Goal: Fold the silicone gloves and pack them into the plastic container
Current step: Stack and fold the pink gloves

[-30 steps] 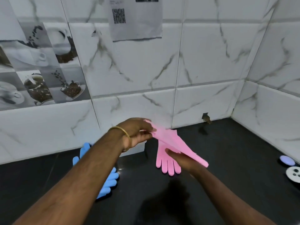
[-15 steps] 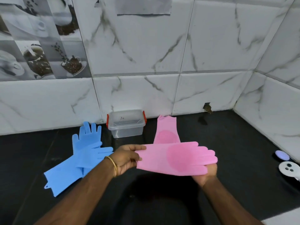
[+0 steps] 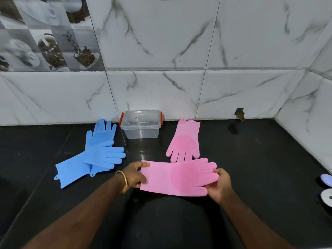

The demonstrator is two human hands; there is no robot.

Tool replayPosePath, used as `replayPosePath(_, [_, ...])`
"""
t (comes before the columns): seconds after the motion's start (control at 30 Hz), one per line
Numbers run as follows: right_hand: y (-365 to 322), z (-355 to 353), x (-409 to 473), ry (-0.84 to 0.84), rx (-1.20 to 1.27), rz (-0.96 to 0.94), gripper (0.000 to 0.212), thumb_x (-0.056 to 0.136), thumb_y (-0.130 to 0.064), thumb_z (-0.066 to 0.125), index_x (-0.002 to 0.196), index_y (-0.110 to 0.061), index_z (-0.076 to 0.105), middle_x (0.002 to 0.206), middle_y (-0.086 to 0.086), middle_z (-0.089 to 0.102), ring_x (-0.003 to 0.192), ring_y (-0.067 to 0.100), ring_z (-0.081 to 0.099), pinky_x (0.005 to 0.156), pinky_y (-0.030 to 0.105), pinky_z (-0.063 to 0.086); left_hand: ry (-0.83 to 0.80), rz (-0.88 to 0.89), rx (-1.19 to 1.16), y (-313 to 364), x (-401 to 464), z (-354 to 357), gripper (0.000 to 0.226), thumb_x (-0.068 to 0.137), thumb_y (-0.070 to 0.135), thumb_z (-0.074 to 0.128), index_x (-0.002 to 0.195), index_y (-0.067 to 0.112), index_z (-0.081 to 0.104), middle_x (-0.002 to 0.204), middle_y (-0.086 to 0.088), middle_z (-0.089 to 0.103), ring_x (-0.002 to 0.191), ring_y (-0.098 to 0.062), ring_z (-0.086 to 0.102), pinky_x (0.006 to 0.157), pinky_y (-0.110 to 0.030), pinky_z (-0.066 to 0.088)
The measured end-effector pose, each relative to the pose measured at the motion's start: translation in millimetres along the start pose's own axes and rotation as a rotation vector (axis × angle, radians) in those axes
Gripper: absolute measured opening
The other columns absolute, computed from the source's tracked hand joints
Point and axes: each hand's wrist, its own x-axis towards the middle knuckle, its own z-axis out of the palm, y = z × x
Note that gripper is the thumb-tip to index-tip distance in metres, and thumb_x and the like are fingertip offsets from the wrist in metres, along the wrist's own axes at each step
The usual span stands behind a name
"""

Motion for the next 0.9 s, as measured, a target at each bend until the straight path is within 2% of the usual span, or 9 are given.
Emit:
replayPosePath(0.17, [-8, -16, 13, 0.027, -0.187, -0.02, 0.025, 0.091, -0.012, 0.045, 0.1, -0.003, 0.067, 0.082, 0.015, 0.075, 0.082, 0.03, 0.069, 0.071, 0.042, 0.054, 0.096, -0.025, 0.184, -12, 1, 11, 0.076, 0.072, -0.015, 0.069, 0.136, 0.02, 0.05, 0.136, -0.007, 0.046, 0.106, -0.022, 0.053, 0.066, -0.029, 0.058])
replayPosePath(0.37, [-25, -36, 30, 0.153, -0.49, -0.169, 0.015, 0.093, -0.009, 0.056, 0.099, 0.0, 0.068, 0.086, 0.015, 0.068, 0.071, 0.026, 0.063, 0.062, 0.034, 0.052, 0.197, -0.018, 0.372, -22, 5, 17, 0.081, 0.069, -0.005, 0.076, 0.139, 0.02, 0.046, 0.145, -0.007, 0.04, 0.129, -0.027, 0.045, 0.101, -0.04, 0.049])
replayPosePath(0.43, [-30, -37, 34, 0.286, -0.689, -0.267, 0.01, 0.088, -0.011, 0.061, 0.09, -0.005, 0.068, 0.083, 0.012, 0.07, 0.067, 0.023, 0.062, 0.058, 0.031, 0.05, 0.235, -0.02, 0.478, -20, 5, 17, 0.08, 0.066, 0.006, 0.082, 0.138, 0.02, 0.047, 0.143, -0.007, 0.039, 0.127, -0.026, 0.046, 0.104, -0.04, 0.047])
replayPosePath(0.5, [-37, -34, 39, 0.448, -0.99, -0.433, 0.011, 0.083, -0.02, 0.062, 0.077, -0.013, 0.067, 0.08, 0.008, 0.07, 0.066, 0.021, 0.059, 0.063, 0.032, 0.048, 0.264, -0.032, 0.579, -17, 5, 17, 0.078, 0.067, 0.021, 0.084, 0.137, 0.019, 0.049, 0.139, -0.006, 0.04, 0.121, -0.024, 0.05, 0.105, -0.039, 0.046])
replayPosePath(0.6, [-43, -20, 50, 0.459, -1.272, -0.556, 0.009, 0.082, -0.029, 0.065, 0.078, -0.02, 0.063, 0.085, 0.002, 0.069, 0.077, 0.023, 0.06, 0.072, 0.033, 0.045, 0.265, -0.01, 0.751, -10, 4, 18, 0.075, 0.073, 0.037, 0.079, 0.139, 0.02, 0.047, 0.141, -0.005, 0.039, 0.12, -0.021, 0.051, 0.105, -0.034, 0.044])
replayPosePath(0.67, [-46, -5, 65, 0.368, -1.281, -0.538, 0.015, 0.083, -0.029, 0.069, 0.095, -0.02, 0.066, 0.099, 0.002, 0.071, 0.09, 0.024, 0.062, 0.081, 0.034, 0.047, 0.247, 0.0, 0.857, -6, 5, 19, 0.074, 0.076, 0.042, 0.075, 0.14, 0.02, 0.046, 0.143, -0.004, 0.038, 0.123, -0.021, 0.049, 0.106, -0.033, 0.043])
replayPosePath(0.77, [-51, 29, 90, 0.206, -1.109, -0.453, 0.051, 0.083, -0.024, 0.076, 0.129, -0.008, 0.059, 0.127, 0.011, 0.064, 0.115, 0.028, 0.06, 0.099, 0.036, 0.046, 0.235, -0.009, 0.938, -3, 12, 20, 0.07, 0.077, 0.044, 0.074, 0.137, 0.018, 0.05, 0.14, -0.002, 0.042, 0.122, -0.019, 0.05, 0.104, -0.031, 0.044])
replayPosePath(0.83, [-56, 51, 106, 0.134, -0.931, -0.365, 0.06, 0.084, -0.02, 0.077, 0.137, -0.003, 0.052, 0.132, 0.016, 0.059, 0.114, 0.029, 0.058, 0.094, 0.036, 0.045, 0.247, -0.013, 0.983, -2, 17, 21, 0.065, 0.077, 0.043, 0.073, 0.133, 0.017, 0.054, 0.136, -0.003, 0.044, 0.119, -0.019, 0.052, 0.102, -0.03, 0.045])
replayPosePath(0.9, [-62, 71, 122, 0.096, -0.803, -0.267, 0.052, 0.086, -0.018, 0.075, 0.13, 0.002, 0.056, 0.123, 0.018, 0.065, 0.099, 0.027, 0.061, 0.081, 0.034, 0.047, 0.25, -0.032, 1.027, -1, 22, 23, 0.063, 0.079, 0.041, 0.072, 0.133, 0.017, 0.053, 0.135, -0.002, 0.046, 0.118, -0.02, 0.053, 0.101, -0.031, 0.046])
